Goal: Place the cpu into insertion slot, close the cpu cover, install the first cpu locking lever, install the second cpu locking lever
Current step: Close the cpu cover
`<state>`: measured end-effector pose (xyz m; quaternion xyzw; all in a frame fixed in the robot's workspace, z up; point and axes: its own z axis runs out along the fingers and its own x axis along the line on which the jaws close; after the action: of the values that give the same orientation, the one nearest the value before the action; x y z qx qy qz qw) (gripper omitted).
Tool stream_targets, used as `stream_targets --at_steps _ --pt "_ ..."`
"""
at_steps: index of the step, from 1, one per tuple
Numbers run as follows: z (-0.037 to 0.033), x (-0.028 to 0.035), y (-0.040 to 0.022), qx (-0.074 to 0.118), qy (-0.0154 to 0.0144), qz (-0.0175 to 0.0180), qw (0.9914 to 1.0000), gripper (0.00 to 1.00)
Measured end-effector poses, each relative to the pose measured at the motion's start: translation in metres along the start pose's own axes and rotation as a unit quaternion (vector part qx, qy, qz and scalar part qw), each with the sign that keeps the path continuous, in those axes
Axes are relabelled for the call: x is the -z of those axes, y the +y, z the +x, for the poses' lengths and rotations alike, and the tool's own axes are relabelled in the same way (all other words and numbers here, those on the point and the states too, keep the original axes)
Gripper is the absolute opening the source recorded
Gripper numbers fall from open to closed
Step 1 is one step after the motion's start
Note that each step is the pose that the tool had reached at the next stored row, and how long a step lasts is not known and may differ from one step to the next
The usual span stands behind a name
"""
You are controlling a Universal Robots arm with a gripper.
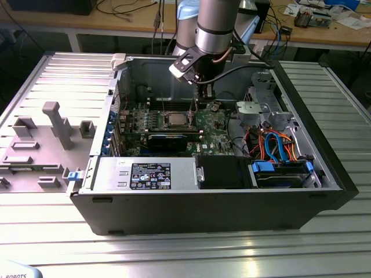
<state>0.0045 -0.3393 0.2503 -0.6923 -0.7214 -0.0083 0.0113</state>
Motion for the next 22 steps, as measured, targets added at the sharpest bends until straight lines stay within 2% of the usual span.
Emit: stream_targets --at_steps 9,22 --pt "-0.0001 -0.0061 -0.0008 0.000 0.0003 0.0081 0.99997 0.11" --pt "0.0003 -0.0082 -0.0125 0.000 0.0005 0.0084 0.99996 0.11"
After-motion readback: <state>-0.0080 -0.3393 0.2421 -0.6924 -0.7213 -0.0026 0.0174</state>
